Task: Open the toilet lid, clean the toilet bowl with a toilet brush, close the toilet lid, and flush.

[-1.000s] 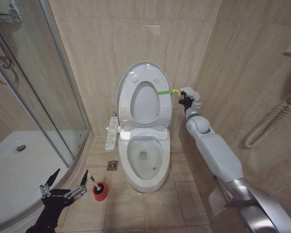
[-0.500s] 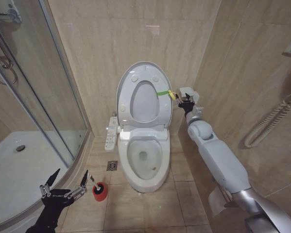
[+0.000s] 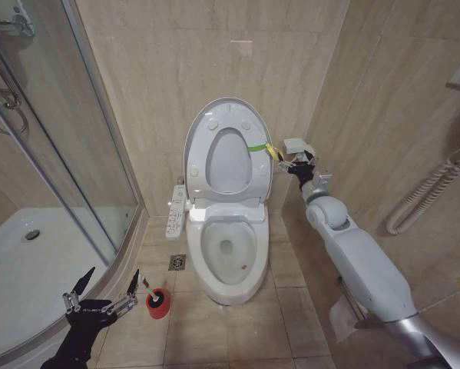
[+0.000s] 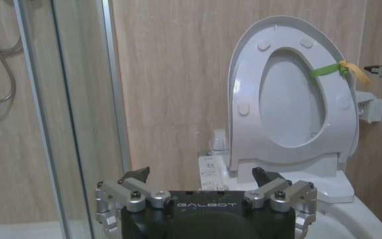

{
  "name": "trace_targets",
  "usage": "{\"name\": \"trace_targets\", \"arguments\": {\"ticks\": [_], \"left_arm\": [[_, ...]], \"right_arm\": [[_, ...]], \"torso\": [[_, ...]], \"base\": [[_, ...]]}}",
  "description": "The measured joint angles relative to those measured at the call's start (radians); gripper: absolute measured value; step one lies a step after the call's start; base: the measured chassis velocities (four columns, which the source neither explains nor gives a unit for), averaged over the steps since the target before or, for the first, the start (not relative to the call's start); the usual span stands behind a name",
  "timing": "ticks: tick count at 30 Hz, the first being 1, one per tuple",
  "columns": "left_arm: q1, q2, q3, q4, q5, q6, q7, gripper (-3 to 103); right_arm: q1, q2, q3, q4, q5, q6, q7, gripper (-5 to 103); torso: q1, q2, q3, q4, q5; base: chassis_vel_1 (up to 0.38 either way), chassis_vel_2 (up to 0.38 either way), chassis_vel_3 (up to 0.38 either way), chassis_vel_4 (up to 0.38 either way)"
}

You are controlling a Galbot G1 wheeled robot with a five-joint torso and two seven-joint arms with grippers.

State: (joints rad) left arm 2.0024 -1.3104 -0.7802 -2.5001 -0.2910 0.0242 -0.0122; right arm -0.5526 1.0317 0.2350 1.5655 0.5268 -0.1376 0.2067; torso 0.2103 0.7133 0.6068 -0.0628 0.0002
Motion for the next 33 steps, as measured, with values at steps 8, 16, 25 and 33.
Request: {"name": "trace_targets", "arguments": {"ticks": [8, 16, 25, 33], "left_arm": [[0.000, 0.000, 0.000, 0.000, 0.000, 0.000, 0.000, 100], [0.000, 0.000, 0.000, 0.000, 0.000, 0.000, 0.000, 100], [0.000, 0.000, 0.000, 0.000, 0.000, 0.000, 0.000, 100], [0.000, 0.000, 0.000, 0.000, 0.000, 0.000, 0.000, 100]], "right_arm": [[-0.047, -0.027, 0.037, 0.080, 0.018, -0.006, 0.000, 100], [-0.183, -0.041, 0.132, 0.173, 0.042, -0.015, 0.017, 100], [-0.357, -0.049, 0.206, 0.267, 0.063, -0.029, 0.048, 100], [-0.463, -0.024, 0.244, 0.320, 0.054, -0.029, 0.053, 100]], "torso": [[0.000, 0.000, 0.000, 0.0002, -0.0001], [0.000, 0.000, 0.000, 0.0000, -0.0002], [0.000, 0.000, 0.000, 0.0002, -0.0002], [0.000, 0.000, 0.000, 0.0002, -0.0001]], "base": [[0.000, 0.000, 0.000, 0.000], [0.000, 0.000, 0.000, 0.000], [0.000, 0.000, 0.000, 0.000], [0.000, 0.000, 0.000, 0.000]]}}
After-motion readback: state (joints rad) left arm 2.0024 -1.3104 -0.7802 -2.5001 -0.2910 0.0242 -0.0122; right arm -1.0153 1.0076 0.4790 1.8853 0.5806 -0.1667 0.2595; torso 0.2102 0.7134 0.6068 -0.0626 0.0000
